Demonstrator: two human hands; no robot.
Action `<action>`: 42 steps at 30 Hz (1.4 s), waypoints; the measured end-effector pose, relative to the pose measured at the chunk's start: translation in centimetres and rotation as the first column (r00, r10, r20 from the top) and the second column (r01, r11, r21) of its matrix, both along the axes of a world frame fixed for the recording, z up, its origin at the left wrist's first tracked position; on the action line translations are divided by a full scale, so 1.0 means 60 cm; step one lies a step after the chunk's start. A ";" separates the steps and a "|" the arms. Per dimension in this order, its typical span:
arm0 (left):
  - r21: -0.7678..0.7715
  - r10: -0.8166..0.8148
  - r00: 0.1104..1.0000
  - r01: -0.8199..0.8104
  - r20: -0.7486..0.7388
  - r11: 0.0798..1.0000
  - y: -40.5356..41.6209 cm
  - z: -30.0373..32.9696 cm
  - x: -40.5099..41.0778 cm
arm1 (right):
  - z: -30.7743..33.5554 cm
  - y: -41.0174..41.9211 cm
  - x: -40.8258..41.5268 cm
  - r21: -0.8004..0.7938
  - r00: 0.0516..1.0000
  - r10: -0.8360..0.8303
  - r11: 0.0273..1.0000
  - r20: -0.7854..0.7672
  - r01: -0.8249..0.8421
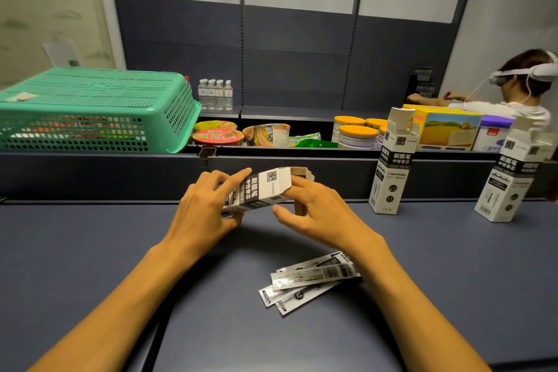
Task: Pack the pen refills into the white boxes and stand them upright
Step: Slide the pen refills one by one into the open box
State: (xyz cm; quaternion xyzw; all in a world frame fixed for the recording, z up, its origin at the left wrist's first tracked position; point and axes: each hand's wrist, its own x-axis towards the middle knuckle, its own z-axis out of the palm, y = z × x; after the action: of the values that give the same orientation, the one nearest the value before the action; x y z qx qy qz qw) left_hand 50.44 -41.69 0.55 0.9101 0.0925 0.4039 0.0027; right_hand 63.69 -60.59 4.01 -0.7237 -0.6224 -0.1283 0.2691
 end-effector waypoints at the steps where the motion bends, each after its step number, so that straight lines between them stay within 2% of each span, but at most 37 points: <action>1: -0.002 -0.006 1.000 0.006 0.000 1.000 0.001 -0.001 0.000 | -0.001 0.002 0.000 -0.007 1.000 0.002 1.000 -0.004 -0.002; 6: -0.001 -0.016 1.000 0.016 -0.011 1.000 0.001 -0.001 0.002 | -0.004 0.003 0.003 -0.027 1.000 -0.012 1.000 0.001 0.012; 9: -0.018 0.007 1.000 -0.007 -0.002 1.000 0.003 0.001 -0.001 | -0.002 -0.003 0.010 0.077 0.998 0.051 0.996 -0.047 -0.047; 12: -0.035 0.023 1.000 -0.022 0.012 0.999 0.006 0.004 -0.005 | 0.010 -0.013 0.018 0.251 0.984 0.133 0.963 -0.119 -0.099; 14: -0.044 0.032 0.999 -0.032 0.014 0.999 0.008 0.004 -0.007 | 0.020 -0.023 0.026 0.362 0.978 0.138 0.929 -0.157 -0.073; 16: -0.052 0.044 0.999 -0.044 0.013 0.998 0.010 0.004 -0.007 | 0.025 -0.034 0.035 0.389 0.967 0.116 0.921 -0.227 -0.019; 18: -0.058 0.053 0.998 -0.052 0.016 0.997 0.012 0.005 -0.008 | 0.026 -0.042 0.046 0.304 0.947 0.074 0.952 -0.312 0.026; 21: -0.067 0.053 0.998 -0.051 0.020 0.996 0.014 0.005 -0.008 | 0.021 -0.053 0.069 0.002 0.939 -0.052 0.998 -0.339 0.056; 24: -0.069 0.053 0.998 -0.051 0.025 0.996 0.015 0.006 -0.008 | 0.006 -0.065 0.090 -0.327 0.940 -0.148 0.944 -0.307 0.041; 27: -0.073 0.053 0.998 -0.051 0.022 0.996 0.015 0.005 -0.008 | -0.007 -0.083 0.100 -0.507 0.914 -0.204 0.862 -0.350 -0.002; 34: -0.075 0.041 0.999 -0.040 0.015 0.996 0.011 0.005 -0.008 | -0.007 -0.102 0.086 -0.496 0.858 -0.141 0.856 -0.494 -0.145; 38: -0.083 0.039 0.999 -0.038 0.012 0.996 0.009 0.006 -0.010 | -0.016 -0.098 0.075 -0.575 0.877 -0.180 0.808 -0.445 -0.126; 42: -0.089 0.037 0.999 -0.036 0.013 0.995 0.008 0.004 -0.010 | -0.020 -0.092 0.075 -0.581 0.888 -0.192 0.808 -0.417 -0.098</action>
State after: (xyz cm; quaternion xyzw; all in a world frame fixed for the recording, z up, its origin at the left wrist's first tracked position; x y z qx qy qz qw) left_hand 49.81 -41.22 0.80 0.9042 0.1270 0.4061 0.0365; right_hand 68.17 -66.11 2.81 -0.7958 -0.5313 0.2374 0.1673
